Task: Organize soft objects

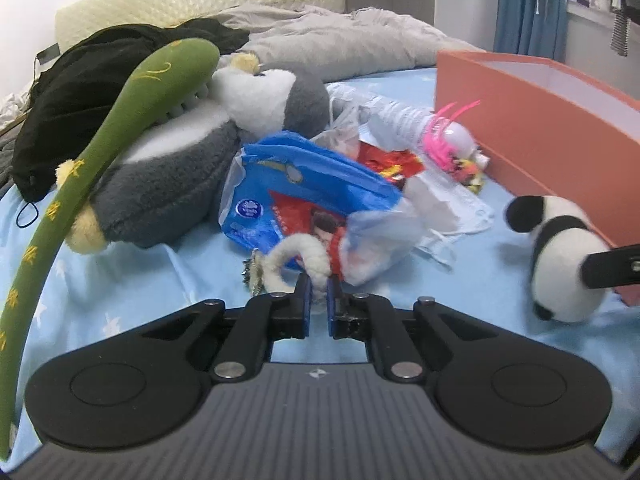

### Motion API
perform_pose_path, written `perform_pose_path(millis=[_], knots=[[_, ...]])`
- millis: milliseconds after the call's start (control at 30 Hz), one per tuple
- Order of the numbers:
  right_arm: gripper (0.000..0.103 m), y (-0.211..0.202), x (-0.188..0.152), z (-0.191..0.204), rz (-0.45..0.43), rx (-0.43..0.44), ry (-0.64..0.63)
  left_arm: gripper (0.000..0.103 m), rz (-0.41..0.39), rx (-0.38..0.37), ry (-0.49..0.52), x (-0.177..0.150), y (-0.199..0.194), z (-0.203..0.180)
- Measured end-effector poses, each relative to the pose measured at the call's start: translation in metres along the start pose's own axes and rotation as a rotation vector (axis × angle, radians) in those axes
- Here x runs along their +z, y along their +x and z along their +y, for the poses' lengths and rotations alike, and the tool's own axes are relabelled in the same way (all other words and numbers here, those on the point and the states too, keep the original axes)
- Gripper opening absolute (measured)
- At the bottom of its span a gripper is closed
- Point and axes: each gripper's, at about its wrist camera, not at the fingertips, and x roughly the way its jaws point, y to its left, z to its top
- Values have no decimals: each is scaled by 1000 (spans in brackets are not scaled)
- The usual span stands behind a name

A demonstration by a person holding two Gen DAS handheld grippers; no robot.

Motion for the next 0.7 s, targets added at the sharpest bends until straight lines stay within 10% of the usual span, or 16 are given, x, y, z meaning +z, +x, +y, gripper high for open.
perform_pose_path(millis=[567,700], knots=[[33,-52,-46,-2,38,15,-97,11,104,-140,-421,-64,-82,-28],[37,-52,-47,-10,56,19,-26,52,148,-173,-522,-72,-83,-21]])
